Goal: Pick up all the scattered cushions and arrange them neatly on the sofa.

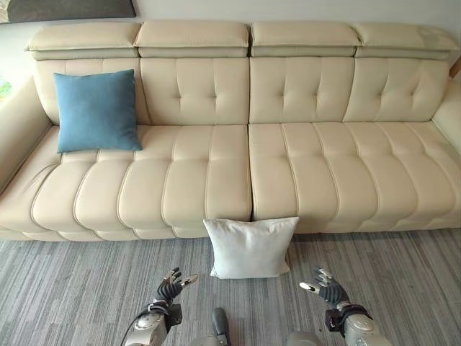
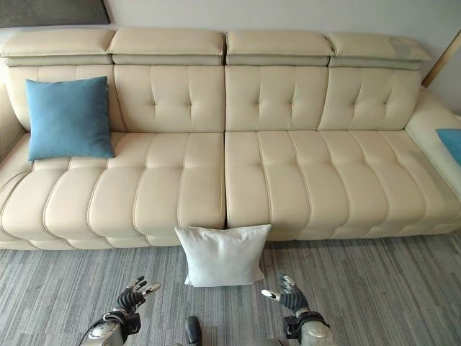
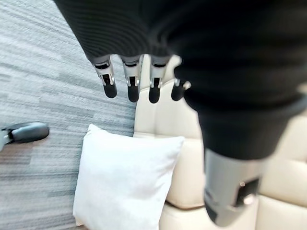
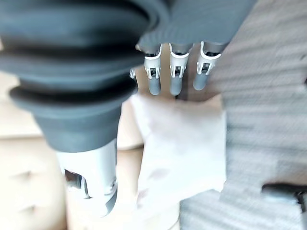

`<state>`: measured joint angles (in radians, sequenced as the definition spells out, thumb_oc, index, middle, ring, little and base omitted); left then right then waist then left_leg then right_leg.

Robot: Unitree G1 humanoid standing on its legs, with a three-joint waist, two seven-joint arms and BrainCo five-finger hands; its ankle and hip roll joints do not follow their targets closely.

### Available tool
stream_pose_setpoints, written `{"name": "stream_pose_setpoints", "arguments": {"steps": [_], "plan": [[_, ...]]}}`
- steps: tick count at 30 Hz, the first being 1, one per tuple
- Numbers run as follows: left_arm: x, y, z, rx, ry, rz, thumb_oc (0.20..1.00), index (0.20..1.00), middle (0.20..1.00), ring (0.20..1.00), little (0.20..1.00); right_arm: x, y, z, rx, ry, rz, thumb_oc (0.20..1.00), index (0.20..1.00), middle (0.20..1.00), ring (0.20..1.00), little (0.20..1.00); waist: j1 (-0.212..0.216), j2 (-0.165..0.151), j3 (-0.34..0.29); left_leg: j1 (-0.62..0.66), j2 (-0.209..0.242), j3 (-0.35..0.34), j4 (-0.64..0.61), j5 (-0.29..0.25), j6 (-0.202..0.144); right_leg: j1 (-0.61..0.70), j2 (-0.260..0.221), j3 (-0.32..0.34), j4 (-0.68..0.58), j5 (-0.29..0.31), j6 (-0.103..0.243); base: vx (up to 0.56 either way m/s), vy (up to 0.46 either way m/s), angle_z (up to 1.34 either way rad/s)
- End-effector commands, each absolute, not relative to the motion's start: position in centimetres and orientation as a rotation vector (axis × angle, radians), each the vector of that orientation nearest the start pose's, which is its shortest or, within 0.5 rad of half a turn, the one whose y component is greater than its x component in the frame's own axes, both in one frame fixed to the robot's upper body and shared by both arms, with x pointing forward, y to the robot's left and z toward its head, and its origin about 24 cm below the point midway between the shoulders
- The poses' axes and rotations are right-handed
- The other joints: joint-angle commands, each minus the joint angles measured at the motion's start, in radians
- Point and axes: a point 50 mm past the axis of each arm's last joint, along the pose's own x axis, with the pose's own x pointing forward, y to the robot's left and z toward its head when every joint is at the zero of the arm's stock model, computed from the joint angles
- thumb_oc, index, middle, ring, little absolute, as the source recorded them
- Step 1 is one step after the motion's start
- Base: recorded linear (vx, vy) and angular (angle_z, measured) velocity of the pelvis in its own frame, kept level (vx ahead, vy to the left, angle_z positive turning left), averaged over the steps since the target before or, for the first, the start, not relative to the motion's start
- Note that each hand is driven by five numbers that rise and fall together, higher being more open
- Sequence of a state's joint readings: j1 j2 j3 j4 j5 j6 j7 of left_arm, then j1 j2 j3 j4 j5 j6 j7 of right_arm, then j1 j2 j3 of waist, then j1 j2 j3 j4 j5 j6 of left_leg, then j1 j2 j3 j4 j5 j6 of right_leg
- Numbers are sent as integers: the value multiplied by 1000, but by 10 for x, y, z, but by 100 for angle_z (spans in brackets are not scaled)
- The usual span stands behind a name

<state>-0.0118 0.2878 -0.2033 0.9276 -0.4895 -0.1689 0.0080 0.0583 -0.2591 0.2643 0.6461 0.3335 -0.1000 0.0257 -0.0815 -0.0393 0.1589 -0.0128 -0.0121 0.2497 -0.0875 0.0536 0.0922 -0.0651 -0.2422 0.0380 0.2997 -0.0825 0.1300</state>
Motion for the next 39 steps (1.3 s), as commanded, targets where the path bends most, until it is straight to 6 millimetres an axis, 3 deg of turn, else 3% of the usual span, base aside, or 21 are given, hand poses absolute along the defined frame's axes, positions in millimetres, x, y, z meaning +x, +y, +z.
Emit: {"name": "stream_pose_setpoints", "arguments": {"steps": [1, 4, 8, 11, 14, 15, 20, 23, 29, 31, 33, 34, 36, 38, 39], "plan": [[187, 216, -107, -49, 645, 96, 1000, 1000, 1000, 1000, 1000, 199, -207, -86, -73, 574, 41, 1000, 1000, 1000, 1000, 1000, 3, 16, 3, 43, 111, -30, 18, -89, -117, 51, 54, -99, -250, 61, -1, 98, -7, -34], [195, 215, -104, -45, 629, 89, 1000, 1000, 1000, 1000, 1000, 200, -210, -87, -70, 584, 26, 1000, 1000, 1000, 1000, 1000, -12, 12, 14, 71, 100, -42, 24, -102, -121, 54, 68, -80, -324, 76, 0, 118, -105, 1], [188, 213, -107, -83, 640, 100, 1000, 1000, 1000, 1000, 1000, 197, -213, -86, -72, 580, 19, 1000, 1000, 1000, 1000, 1000, -17, 17, -4, 112, 133, -29, 21, -105, -146, 111, 90, -83, -367, 63, -20, 140, -224, -4], [184, 211, -109, -113, 651, 109, 1000, 1000, 1000, 1000, 1000, 192, -218, -87, -54, 586, 8, 1000, 1000, 1000, 1000, 1000, -25, 15, 15, 77, 170, -53, 158, -123, -171, 128, 118, -68, -343, 24, -58, 37, -181, -4], [189, 208, -107, -130, 638, 109, 1000, 1000, 1000, 1000, 1000, 191, -225, -86, -57, 588, -9, 1000, 1000, 1000, 1000, 1000, -21, 2, 47, 14, 170, -122, 257, -88, -189, 140, 129, -66, -325, 3, -85, 27, -123, 1], [189, 207, -107, -133, 639, 109, 1000, 1000, 1000, 1000, 1000, 191, -226, -86, -64, 593, -9, 1000, 1000, 1000, 1000, 1000, -20, 1, 43, 10, 165, -134, 218, -105, -182, 152, 129, -67, -332, -6, -82, 113, -31, -3], [179, 204, -115, -117, 685, 93, 1000, 1000, 1000, 1000, 1000, 191, -227, -84, -72, 586, 0, 1000, 1000, 1000, 1000, 1000, -21, 18, 20, 14, 153, -136, 82, -84, -172, 162, 126, -64, -342, -16, -63, 165, 75, -2], [172, 212, -119, -81, 716, 114, 1000, 1000, 1000, 1000, 1000, 191, -221, -86, -97, 597, 33, 1000, 1000, 1000, 1000, 1000, -11, 17, 16, 28, 136, -120, 70, -98, -159, 157, 110, -52, -346, -9, -52, 141, 108, -24], [189, 221, -113, 36, 697, 120, 1000, 1000, 1000, 1000, 1000, 203, -211, -92, -130, 629, 69, 1000, 1000, 1000, 1000, 1000, 8, 7, 28, -8, 124, -104, 75, -114, -150, 110, 89, -41, -358, 8, -37, 30, 41, -8], [211, 222, -103, 86, 649, 122, 1000, 1000, 1000, 1000, 1000, 223, -207, -86, -157, 601, 67, 1000, 1000, 1000, 1000, 1000, 12, 4, 61, -78, 124, -113, 95, -116, -149, 37, 83, -36, -343, 14, -35, -94, -2, 5], [219, 223, -98, 109, 631, 129, 1000, 1000, 1000, 1000, 1000, 231, -207, -83, -171, 592, 58, 1000, 1000, 1000, 1000, 1000, 14, 3, 75, -112, 126, -116, 109, -116, -150, 3, 81, -33, -332, 17, -35, -115, -17, 9], [234, 230, -89, 136, 605, 163, 1000, 1000, 1000, 1000, 1000, 251, -203, -73, -182, 548, 46, 1000, 1000, 1000, 1000, 1000, 17, 1, 96, -195, 132, -128, 146, -115, -153, -85, 80, -29, -291, 20, -37, -184, -40, 16], [250, 239, -77, 160, 573, 202, 1000, 1000, 1000, 1000, 1000, 273, -201, -59, -194, 498, 25, 1000, 1000, 1000, 1000, 1000, 18, 0, 113, -270, 135, -135, 180, -114, -157, -168, 84, -21, -251, 24, -38, -168, -24, 10], [269, 255, -59, 187, 528, 256, 1000, 1000, 1000, 1000, 1000, 302, -206, -33, -196, 411, -24, 1000, 1000, 1000, 1000, 1000, 17, 1, 134, -363, 138, -140, 221, -112, -162, -264, 85, -18, -203, 29, -35, -177, 2, -1], [284, 272, -41, 186, 487, 316, 1000, 1000, 1000, 1000, 1000, 323, -210, -11, -197, 345, -67, 1000, 1000, 1000, 1000, 1000, 17, 6, 157, -450, 137, -149, 263, -114, -166, -351, 88, -12, -158, 22, -31, -180, 14, -4]]}}
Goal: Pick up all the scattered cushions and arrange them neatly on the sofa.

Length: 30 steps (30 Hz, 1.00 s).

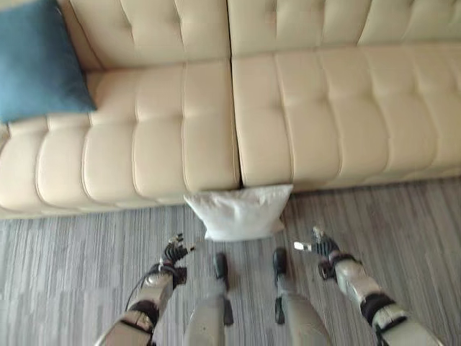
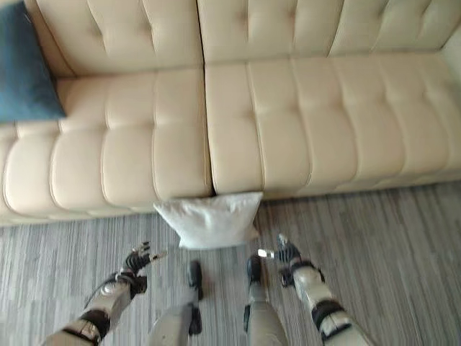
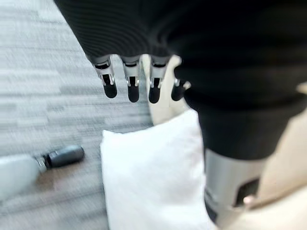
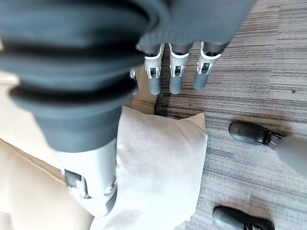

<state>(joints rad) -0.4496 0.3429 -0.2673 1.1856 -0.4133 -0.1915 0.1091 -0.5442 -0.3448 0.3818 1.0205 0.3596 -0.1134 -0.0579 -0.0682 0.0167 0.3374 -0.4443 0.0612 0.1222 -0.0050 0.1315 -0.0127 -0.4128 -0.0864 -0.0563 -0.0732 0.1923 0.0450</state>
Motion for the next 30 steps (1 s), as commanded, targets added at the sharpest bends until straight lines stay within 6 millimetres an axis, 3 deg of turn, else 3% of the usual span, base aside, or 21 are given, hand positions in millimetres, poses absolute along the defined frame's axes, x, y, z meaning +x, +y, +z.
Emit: {"name": "stream_pose_setpoints", "arguments": {"steps": [1, 5, 6, 7, 9, 11, 12, 13, 14, 16, 17, 19, 20, 21, 24, 26, 27, 28, 30], "plan": [[292, 278, -30, 191, 461, 336, 1000, 1000, 1000, 1000, 1000, 331, -210, -1, -200, 318, -82, 1000, 1000, 1000, 1000, 1000, 3, -48, -10, -63, 63, -29, 200, -193, -63, -50, -64, 86, 240, -256, 55, -185, 10, -5], [316, 294, 4, 192, 377, 393, 1000, 1000, 1000, 1000, 1000, 360, -208, 43, -180, 175, -118, 1000, 1000, 1000, 1000, 1000, -7, -41, 31, -273, 77, -61, 317, -213, -62, -266, -56, 95, 366, -281, 56, -109, 19, 2], [316, 294, 4, 192, 377, 393, 1000, 1000, 1000, 1000, 1000, 360, -208, 43, -180, 175, -118, 1000, 1000, 1000, 1000, 1000, -7, -40, 28, -278, 77, -62, 320, -214, -62, -270, -56, 95, 368, -281, 56, 13, 18, 13], [323, 297, 16, 199, 348, 404, 1000, 1000, 1000, 1000, 1000, 367, -206, 55, -161, 133, -122, 1000, 1000, 1000, 1000, 1000, -10, -38, 38, -324, 81, -76, 362, -255, -67, -318, -50, 102, 413, -315, 58, 36, 11, 14], [342, 293, 41, 218, 283, 398, 1000, 1000, 1000, 1000, 1000, 382, -194, 83, -135, 48, -114, 1000, 1000, 1000, 1000, 1000, -17, -33, 35, -479, 88, -104, 442, -273, -66, -469, -50, 105, 500, -338, 56, 21, -10, 12], [359, 282, 63, 228, 209, 365, 1000, 1000, 1000, 1000, 1000, 392, -181, 106, -135, -29, -88, 1000, 1000, 1000, 1000, 1000, -20, -30, 29, -557, 90, -118, 477, -282, -66, -549, -55, 106, 536, -347, 54, 31, -15, 21], [359, 282, 63, 228, 208, 365, 1000, 1000, 1000, 1000, 1000, 392, -181, 107, -135, -30, -88, 1000, 1000, 1000, 1000, 1000, -20, -30, 27, -563, 90, -120, 479, -283, -66, -554, -55, 106, 539, -348, 54, 31, -16, 20], [370, 273, 80, 230, 146, 341, 1000, 1000, 1000, 1000, 1000, 397, -175, 122, -142, -76, -74, 1000, 1000, 1000, 1000, 1000, -22, -27, 27, -603, 89, -128, 489, -285, -65, -597, -55, 108, 559, -352, 57, 49, -31, 9], [386, 249, 103, 226, 60, 267, 1000, 1000, 1000, 1000, 1000, 402, -160, 142, -146, -144, -34, 1000, 1000, 1000, 1000, 1000, -24, -26, 24, -655, 78, -138, 507, -284, -62, -653, -54, 111, 584, -361, 54, 62, -45, 2], [399, 220, 129, 205, -44, 194, 1000, 1000, 1000, 1000, 1000, 405, -142, 158, -146, -200, 7, 1000, 1000, 1000, 1000, 1000, -25, -24, 19, -708, 70, -145, 518, -284, -58, -706, -55, 110, 605, -370, 53, 48, -45, 7], [400, 220, 129, 205, -45, 194, 1000, 1000, 1000, 1000, 1000, 405, -142, 158, -146, -201, 7, 1000, 1000, 1000, 1000, 1000, -25, -24, 18, -711, 70, -146, 520, -285, -57, -709, -56, 110, 606, -371, 53, 26, -27, 15], [407, 189, 148, 176, -129, 110, 1000, 1000, 1000, 1000, 1000, 406, -127, 168, -131, -236, 43, 1000, 1000, 1000, 1000, 1000, -24, -19, 13, -752, 59, -154, 530, -286, -53, -748, -56, 113, 622, -379, 51, 28, -33, 14], [410, 160, 163, 175, -206, 21, 1000, 1000, 1000, 1000, 1000, 405, -114, 174, -117, -263, 82, 1000, 1000, 1000, 1000, 1000, -22, -17, 10, -784, 53, -158, 537, -285, -52, -777, -57, 115, 632, -382, 50, 31, -27, 9], [409, 144, 172, 181, -261, -27, 1000, 1000, 1000, 1000, 1000, 404, -109, 177, -98, -284, 97, 1000, 1000, 1000, 1000, 1000, -21, -14, 7, -796, 48, -158, 537, -283, -50, -789, -56, 114, 635, -383, 50, 23, -19, 6], [403, 110, 192, 184, -379, -126, 1000, 1000, 1000, 1000, 1000, 399, -95, 189, 10, -352, 140, 1000, 1000, 1000, 1000, 1000, -16, -12, -9, -828, 39, -165, 543, -286, -46, -818, -53, 116, 640, -384, 50, 15, 17, 5], [399, 96, 198, 186, -434, -159, 1000, 1000, 1000, 1000, 1000, 397, -89, 196, 68, -389, 157, 862, 862, 862, 862, 862, -14, -10, -22, -841, 38, -168, 539, -286, -44, -831, -53, 117, 638, -383, 52, 26, 15, 6], [396, 90, 205, 188, -477, -165, 598, 598, 598, 598, 598, 395, -85, 203, 109, -424, 173, 338, 338, 338, 338, 338, -13, -9, -29, -848, 38, -168, 540, -287, -44, -839, -53, 118, 635, -380, 54, 19, 21, 5], [394, 85, 209, 188, -501, -174, 200, 200, 200, 200, 200, 394, -84, 208, 134, -446, 174, 200, 200, 200, 200, 200, -12, -8, -37, -851, 36, -168, 537, -289, -43, -841, -54, 118, 632, -380, 55, 0, 0, 0], [388, 72, 215, 125, -548, -189, 200, 200, 200, 200, 200, 390, -77, 215, 188, -487, 194, 200, 200, 200, 200, 200, -11, -6, -49, -858, 32, -169, 541, -291, -41, -850, -53, 120, 639, -383, 54, 0, 0, 0]]}}
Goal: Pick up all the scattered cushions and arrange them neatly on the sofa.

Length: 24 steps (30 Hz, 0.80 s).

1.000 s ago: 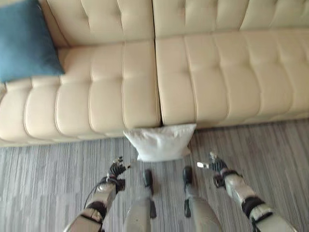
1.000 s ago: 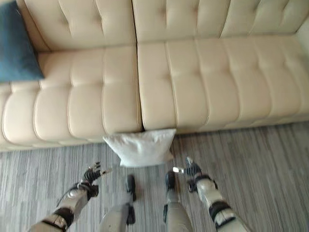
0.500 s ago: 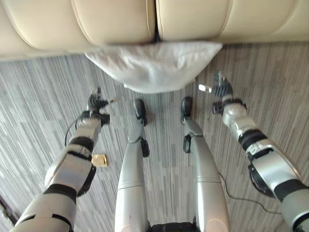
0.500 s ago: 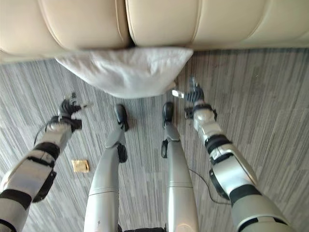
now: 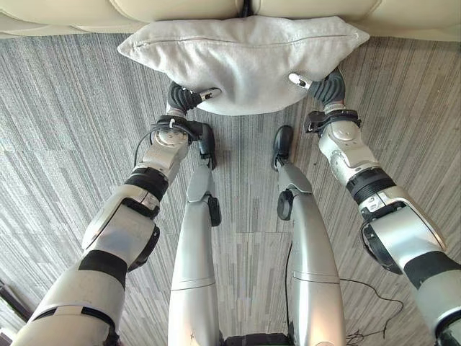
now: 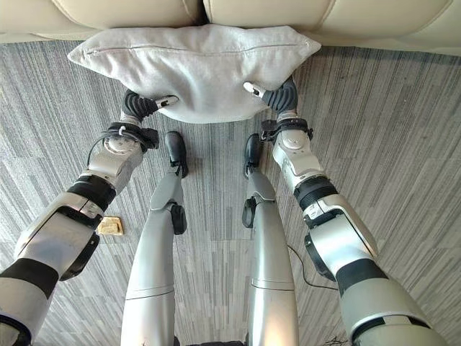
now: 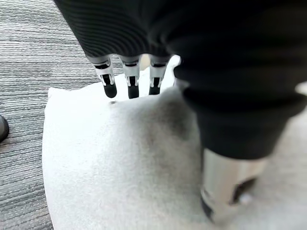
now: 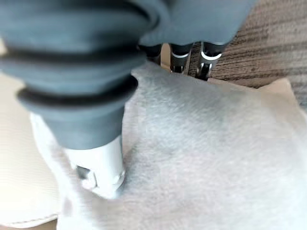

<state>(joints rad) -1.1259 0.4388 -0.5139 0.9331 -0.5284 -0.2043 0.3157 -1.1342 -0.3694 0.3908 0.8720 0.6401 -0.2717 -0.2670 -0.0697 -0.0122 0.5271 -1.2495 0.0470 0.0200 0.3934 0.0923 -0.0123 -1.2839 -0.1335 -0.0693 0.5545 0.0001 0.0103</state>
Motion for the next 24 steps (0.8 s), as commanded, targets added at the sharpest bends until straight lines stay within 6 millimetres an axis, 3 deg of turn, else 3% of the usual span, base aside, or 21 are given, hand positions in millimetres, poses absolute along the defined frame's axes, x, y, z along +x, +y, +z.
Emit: {"name": "stream_pose_setpoints", "arguments": {"steps": [1, 5, 6, 8, 13, 17, 20, 21, 24], "plan": [[384, 65, 216, 73, -568, -199, 200, 200, 200, 200, 200, 386, -71, 220, 245, -518, 215, 200, 200, 200, 200, 200, -8, 25, -253, -54, 46, -69, 145, -254, -42, 18, -5, 136, 14, -189, 89, 0, 0, 0], [373, 49, 217, 11, -617, -220, 200, 200, 200, 200, 200, 378, -65, 224, 273, -577, 228, 200, 200, 200, 200, 200, -5, 28, -283, -47, 46, -66, 137, -255, -42, 25, -5, 133, 5, -183, 88, -10, 14, -1], [369, 44, 218, 3, -636, -220, 200, 200, 200, 200, 200, 374, -63, 225, 275, -594, 239, 200, 200, 200, 200, 200, -5, 27, -287, -55, 42, -64, 121, -218, -38, 20, -8, 131, -13, -149, 86, -67, 17, -1], [365, 39, 223, -32, -669, -188, 200, 200, 200, 200, 200, 372, -66, 230, 284, -630, 203, 200, 200, 200, 200, 200, -6, 25, -299, -28, 42, -66, 78, -210, -39, 53, -9, 126, -56, -136, 90, -42, 6, -1], [353, 40, 229, -75, -733, -190, 200, 200, 200, 200, 200, 362, -76, 233, 310, -693, 188, 200, 200, 200, 200, 200, -9, 21, -306, 70, 43, -59, -5, -187, -49, 148, -11, 111, -133, -105, 103, 0, 0, 0], [341, 57, 222, -87, -760, -188, 200, 200, 200, 200, 200, 345, -86, 214, 281, -700, 217, 200, 200, 200, 200, 200, -11, 10, -292, 223, 30, -49, -93, -162, -64, 286, -15, 92, -207, -69, 113, -44, 7, 2], [335, 71, 207, -75, -736, -186, 200, 200, 200, 200, 200, 333, -95, 193, 247, -667, 229, 200, 200, 200, 200, 200, -12, 1, -279, 375, 19, -37, -164, -145, -73, 425, -23, 77, -279, -45, 119, -41, -5, -2], [324, 80, 199, -84, -735, -193, 200, 200, 200, 200, 200, 321, -101, 181, 225, -653, 244, 200, 200, 200, 200, 200, -8, -5, -271, 488, 17, -30, -207, -134, -76, 531, -27, 68, -321, -32, 124, -43, 7, -3], [315, 89, 187, -95, -712, -205, 200, 200, 200, 200, 200, 310, -108, 169, 189, -636, 254, 200, 200, 200, 200, 200, -4, -9, -267, 611, 21, -19, -265, -117, -76, 653, -36, 53, -377, -14, 130, 18, -10, -5]]}}
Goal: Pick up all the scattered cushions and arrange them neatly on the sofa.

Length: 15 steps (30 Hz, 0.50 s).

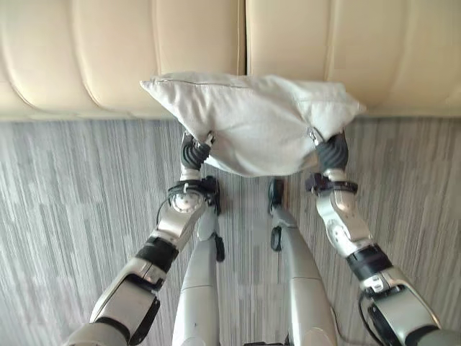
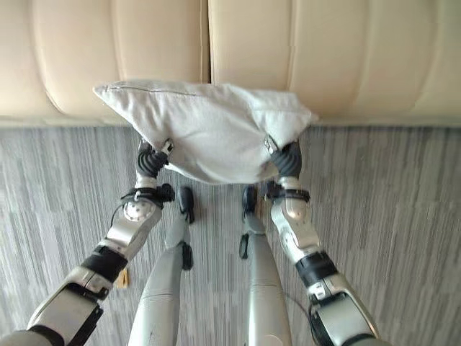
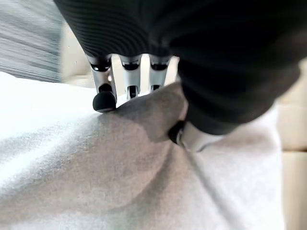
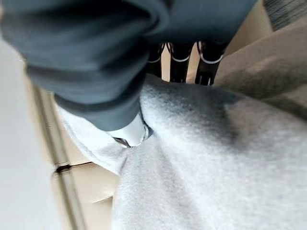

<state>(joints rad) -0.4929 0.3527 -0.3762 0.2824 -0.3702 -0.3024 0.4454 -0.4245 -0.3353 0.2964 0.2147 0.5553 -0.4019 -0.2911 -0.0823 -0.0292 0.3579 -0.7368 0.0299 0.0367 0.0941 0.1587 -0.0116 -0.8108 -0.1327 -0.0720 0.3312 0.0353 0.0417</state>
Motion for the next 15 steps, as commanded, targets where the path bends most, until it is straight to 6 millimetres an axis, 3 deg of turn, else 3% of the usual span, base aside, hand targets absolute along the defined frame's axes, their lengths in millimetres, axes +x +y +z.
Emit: {"name": "stream_pose_setpoints", "arguments": {"steps": [1, 3, 6, 11, 15], "plan": [[310, 93, 182, -94, -708, -209, 200, 200, 200, 200, 200, 305, -113, 166, 165, -635, 249, 200, 200, 200, 200, 200, 13, 6, -99, 156, 42, -31, 15, -184, -78, 239, -41, 49, -175, -49, 100, 82, 1, -3], [299, 103, 164, -88, -656, -222, 200, 200, 200, 200, 200, 293, -120, 153, 119, -604, 241, 200, 200, 200, 200, 200, 18, 3, -120, 318, 46, -17, -60, -176, -73, 397, -52, 30, -243, -31, 108, 182, 14, -1], [287, 111, 146, -83, -595, -220, 200, 200, 200, 200, 200, 280, -126, 142, 89, -579, 243, 200, 200, 200, 200, 200, 21, -2, -156, 444, 54, -1, -111, -172, -67, 523, -54, 23, -286, -25, 111, 169, 39, 3], [273, 131, 112, -82, -447, -167, 200, 200, 200, 200, 200, 269, -137, 133, 57, -539, 214, 200, 200, 200, 200, 200, 29, -6, -232, 604, 46, 18, -142, -202, -47, 676, -55, 21, -341, -29, 115, 175, 75, -1], [267, 138, 102, -67, -403, -146, 200, 200, 200, 200, 200, 266, -138, 134, 54, -542, 205, 200, 200, 200, 200, 200, 40, -14, -257, 657, 32, 22, -139, -233, -30, 736, -72, 22, -361, -24, 125, 129, 90, -7]]}}
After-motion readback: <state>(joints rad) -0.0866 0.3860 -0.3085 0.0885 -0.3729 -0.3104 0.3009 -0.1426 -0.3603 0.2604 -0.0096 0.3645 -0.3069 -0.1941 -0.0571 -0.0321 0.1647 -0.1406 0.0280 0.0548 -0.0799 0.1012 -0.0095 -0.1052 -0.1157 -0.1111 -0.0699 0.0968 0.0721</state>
